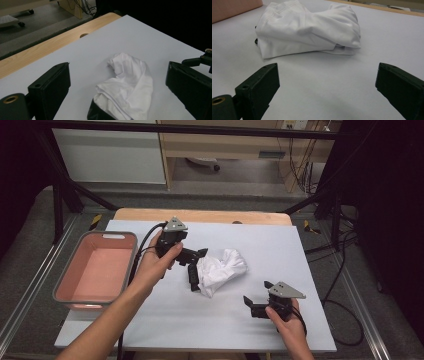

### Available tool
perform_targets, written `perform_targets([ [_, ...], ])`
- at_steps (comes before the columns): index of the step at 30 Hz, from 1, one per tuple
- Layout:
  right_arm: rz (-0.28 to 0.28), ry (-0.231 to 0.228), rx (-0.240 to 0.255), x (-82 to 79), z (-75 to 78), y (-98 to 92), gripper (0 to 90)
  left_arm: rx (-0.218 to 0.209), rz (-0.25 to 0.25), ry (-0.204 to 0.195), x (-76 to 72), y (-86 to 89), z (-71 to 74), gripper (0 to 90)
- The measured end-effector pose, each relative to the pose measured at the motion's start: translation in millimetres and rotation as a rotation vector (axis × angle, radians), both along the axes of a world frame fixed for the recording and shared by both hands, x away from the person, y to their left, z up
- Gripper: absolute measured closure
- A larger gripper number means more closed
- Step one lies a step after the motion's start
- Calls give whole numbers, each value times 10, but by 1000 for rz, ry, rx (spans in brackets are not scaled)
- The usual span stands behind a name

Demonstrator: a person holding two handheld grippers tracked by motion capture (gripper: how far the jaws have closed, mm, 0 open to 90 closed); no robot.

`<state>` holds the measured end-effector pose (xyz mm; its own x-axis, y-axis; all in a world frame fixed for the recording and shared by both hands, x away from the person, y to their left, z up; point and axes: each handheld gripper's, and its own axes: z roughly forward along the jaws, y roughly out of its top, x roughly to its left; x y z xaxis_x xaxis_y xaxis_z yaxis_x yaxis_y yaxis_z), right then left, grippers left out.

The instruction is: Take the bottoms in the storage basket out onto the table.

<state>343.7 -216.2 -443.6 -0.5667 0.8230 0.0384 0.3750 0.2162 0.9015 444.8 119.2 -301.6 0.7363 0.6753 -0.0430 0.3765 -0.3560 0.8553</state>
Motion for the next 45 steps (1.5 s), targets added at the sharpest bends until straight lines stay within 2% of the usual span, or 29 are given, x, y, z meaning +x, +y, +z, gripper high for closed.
perform_targets([
  [6,5,-3,5,2,7,0,53,-9,28,-7,-22,186,73,57],
  [9,5,-9,-2,-2,21,-1,52,-29,32,-7,-27,297,106,56],
  [12,-7,-18,19,-3,40,-23,49,-57,47,-6,-41,419,132,55],
  [17,-7,-2,12,12,9,-17,54,-71,81,-13,-65,609,192,49],
  [24,2,-14,6,-31,30,-27,49,-67,111,-41,-125,856,290,48],
  [27,-2,-14,10,-26,28,-40,50,-63,130,-46,-162,959,282,49],
  [30,-3,-16,9,-21,28,-45,50,-82,146,-40,-184,1057,271,51],
  [36,3,-19,10,-31,41,-37,50,-80,162,-42,-221,1198,283,45],
  [39,10,-14,6,-30,32,-22,51,-91,171,-50,-259,1256,284,41],
  [42,12,-18,-7,-28,28,-13,52,-122,177,-52,-312,1322,276,41],
  [45,4,-29,1,-48,47,-33,52,-120,190,-53,-378,1397,256,39],
])
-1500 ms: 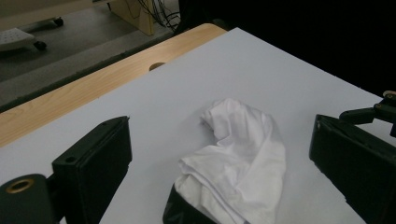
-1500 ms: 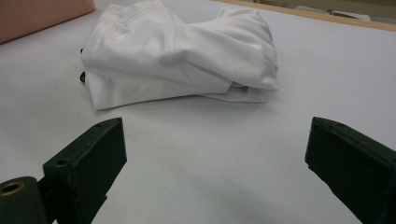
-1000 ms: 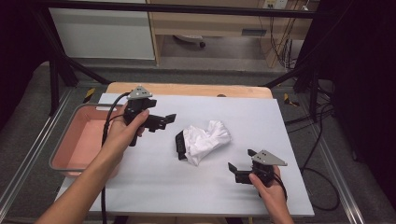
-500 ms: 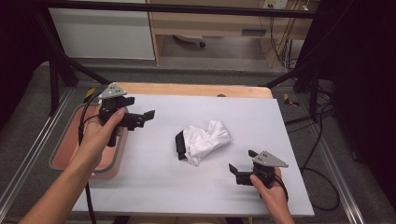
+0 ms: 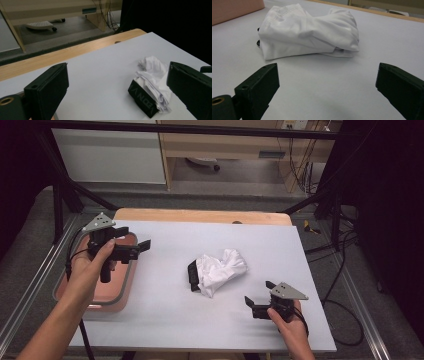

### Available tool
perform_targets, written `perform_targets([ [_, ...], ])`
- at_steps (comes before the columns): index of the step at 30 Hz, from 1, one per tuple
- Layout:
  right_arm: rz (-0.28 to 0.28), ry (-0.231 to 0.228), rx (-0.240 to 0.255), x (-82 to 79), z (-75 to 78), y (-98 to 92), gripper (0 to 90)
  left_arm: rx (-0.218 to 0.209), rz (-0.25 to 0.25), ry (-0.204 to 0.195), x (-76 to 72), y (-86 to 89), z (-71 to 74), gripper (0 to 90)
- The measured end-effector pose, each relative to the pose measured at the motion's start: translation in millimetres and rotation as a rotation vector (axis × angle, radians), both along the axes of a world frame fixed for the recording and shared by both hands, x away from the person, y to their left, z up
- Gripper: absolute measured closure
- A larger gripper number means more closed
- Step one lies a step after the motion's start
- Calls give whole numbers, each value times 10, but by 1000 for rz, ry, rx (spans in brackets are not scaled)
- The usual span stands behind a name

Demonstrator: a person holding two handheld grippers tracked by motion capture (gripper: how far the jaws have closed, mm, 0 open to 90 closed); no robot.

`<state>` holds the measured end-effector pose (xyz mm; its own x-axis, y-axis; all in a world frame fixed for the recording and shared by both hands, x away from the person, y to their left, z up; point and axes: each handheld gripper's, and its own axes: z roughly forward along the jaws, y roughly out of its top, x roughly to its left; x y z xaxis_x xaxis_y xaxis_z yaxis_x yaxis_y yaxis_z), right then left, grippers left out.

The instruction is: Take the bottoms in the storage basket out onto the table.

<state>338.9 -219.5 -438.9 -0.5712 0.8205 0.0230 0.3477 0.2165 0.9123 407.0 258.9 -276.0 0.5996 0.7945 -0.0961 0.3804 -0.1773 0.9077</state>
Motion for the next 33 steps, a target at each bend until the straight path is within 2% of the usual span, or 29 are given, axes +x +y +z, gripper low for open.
perform_targets([
  [6,2,-8,3,-9,20,-21,51,9,16,-5,-93,116,14,40],
  [10,11,-3,-3,3,5,-12,55,41,28,-12,-137,157,11,41],
  [12,8,-3,-9,2,0,-7,56,30,45,-20,-150,191,8,42],
  [14,5,-4,-11,-10,7,-6,56,21,41,-20,-151,220,1,43],
  [20,6,-19,-8,-39,31,-27,55,37,64,-10,-192,339,-45,44],
  [29,3,-11,-9,-21,22,-12,56,48,77,0,-254,534,-83,43],
  [33,10,-6,-17,-29,17,-1,53,17,112,-4,-316,626,-54,47],
])
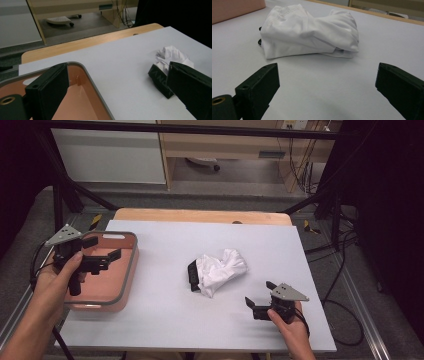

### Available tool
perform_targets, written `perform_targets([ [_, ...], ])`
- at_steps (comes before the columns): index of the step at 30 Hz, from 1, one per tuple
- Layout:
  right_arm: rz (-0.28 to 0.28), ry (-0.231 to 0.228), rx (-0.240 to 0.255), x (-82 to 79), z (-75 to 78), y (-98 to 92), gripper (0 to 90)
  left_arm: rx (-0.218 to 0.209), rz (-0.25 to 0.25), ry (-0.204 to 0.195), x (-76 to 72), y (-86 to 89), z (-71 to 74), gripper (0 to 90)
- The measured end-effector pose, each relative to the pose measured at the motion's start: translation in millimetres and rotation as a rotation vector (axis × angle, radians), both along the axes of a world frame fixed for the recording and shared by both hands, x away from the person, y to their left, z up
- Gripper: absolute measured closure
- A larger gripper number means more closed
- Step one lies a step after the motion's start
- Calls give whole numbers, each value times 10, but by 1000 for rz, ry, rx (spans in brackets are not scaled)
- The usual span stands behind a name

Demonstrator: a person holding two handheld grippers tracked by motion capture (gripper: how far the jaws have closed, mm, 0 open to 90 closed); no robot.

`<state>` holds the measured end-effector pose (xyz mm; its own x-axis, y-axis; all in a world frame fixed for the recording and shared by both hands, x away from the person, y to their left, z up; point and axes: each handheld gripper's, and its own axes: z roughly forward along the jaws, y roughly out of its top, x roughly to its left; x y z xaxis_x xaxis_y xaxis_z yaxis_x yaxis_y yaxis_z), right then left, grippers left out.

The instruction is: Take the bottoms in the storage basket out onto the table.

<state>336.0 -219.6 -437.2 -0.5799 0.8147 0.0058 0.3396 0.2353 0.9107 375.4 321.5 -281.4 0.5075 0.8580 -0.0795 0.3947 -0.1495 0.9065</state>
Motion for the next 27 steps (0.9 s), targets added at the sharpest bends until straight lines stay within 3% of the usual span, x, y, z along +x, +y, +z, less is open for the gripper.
perform_targets([
  [4,13,0,-1,-15,-4,23,55,8,9,-11,-57,86,-61,34],
  [8,22,-3,10,-27,12,26,56,-10,21,14,-110,157,-224,41],
  [18,33,5,-1,-20,3,42,53,-31,13,27,-329,257,-470,40],
  [21,40,6,-3,-21,-3,49,47,-35,25,18,-395,248,-538,42],
  [27,40,8,-4,-17,-4,47,45,-23,-9,25,-451,127,-710,39],
])
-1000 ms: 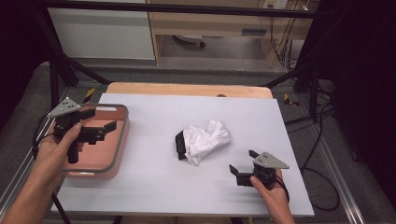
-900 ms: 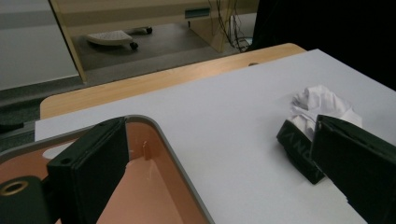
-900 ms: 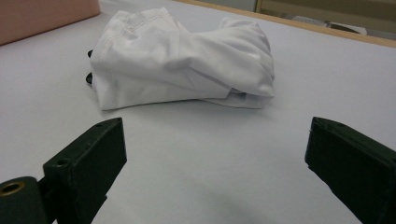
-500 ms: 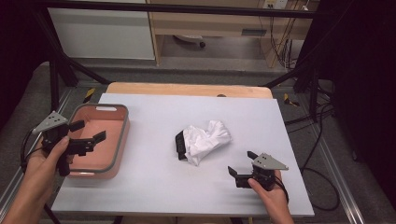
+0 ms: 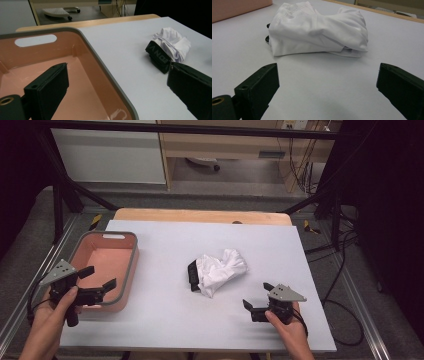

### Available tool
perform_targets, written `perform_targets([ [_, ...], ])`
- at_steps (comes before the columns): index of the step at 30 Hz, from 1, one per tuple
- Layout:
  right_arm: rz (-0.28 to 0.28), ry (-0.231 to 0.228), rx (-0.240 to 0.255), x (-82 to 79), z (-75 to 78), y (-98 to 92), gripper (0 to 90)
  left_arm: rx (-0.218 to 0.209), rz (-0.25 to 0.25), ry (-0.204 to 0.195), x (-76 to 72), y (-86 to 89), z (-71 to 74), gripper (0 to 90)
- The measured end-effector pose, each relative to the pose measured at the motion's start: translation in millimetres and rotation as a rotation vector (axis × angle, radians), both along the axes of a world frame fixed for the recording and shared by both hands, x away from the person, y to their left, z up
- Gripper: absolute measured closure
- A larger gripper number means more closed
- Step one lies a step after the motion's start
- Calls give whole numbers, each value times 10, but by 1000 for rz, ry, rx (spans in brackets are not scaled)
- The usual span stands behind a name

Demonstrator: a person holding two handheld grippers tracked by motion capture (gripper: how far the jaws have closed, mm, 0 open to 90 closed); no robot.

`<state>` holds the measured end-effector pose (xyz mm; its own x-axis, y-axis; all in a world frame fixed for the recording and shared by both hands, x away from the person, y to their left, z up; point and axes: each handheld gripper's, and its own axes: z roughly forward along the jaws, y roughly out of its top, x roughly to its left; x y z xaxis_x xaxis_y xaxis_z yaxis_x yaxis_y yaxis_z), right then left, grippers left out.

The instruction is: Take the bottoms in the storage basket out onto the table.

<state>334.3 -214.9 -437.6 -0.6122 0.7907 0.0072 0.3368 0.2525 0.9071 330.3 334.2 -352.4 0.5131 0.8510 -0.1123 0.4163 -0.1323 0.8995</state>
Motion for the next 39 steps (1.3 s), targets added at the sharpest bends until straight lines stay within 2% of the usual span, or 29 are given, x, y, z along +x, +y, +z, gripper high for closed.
perform_targets([
  [4,2,-2,3,4,1,-9,46,-13,10,5,-10,-24,-103,45],
  [6,5,0,4,-1,0,-5,49,-8,4,12,-20,-38,-127,44],
  [11,16,7,-14,1,-14,17,52,-28,-7,25,-55,-75,-171,40],
  [16,24,6,-14,4,-10,28,54,1,-24,34,-120,-110,-227,41],
  [19,27,3,-8,5,0,36,59,0,-27,42,-145,-120,-274,40],
  [21,27,3,-9,3,-3,39,59,20,-30,40,-161,-147,-287,40],
  [24,35,10,-13,8,-11,41,59,30,-52,45,-181,-179,-286,40],
  [28,39,16,-10,-3,-12,41,56,47,-59,47,-190,-216,-300,41],
  [31,45,18,-12,-10,-15,47,56,81,-62,49,-187,-233,-327,40],
  [35,33,-9,-11,-12,-10,40,63,89,-48,61,-167,-222,-377,43],
  [39,30,-6,-9,-5,-22,37,63,116,-64,68,-174,-254,-406,44],
])
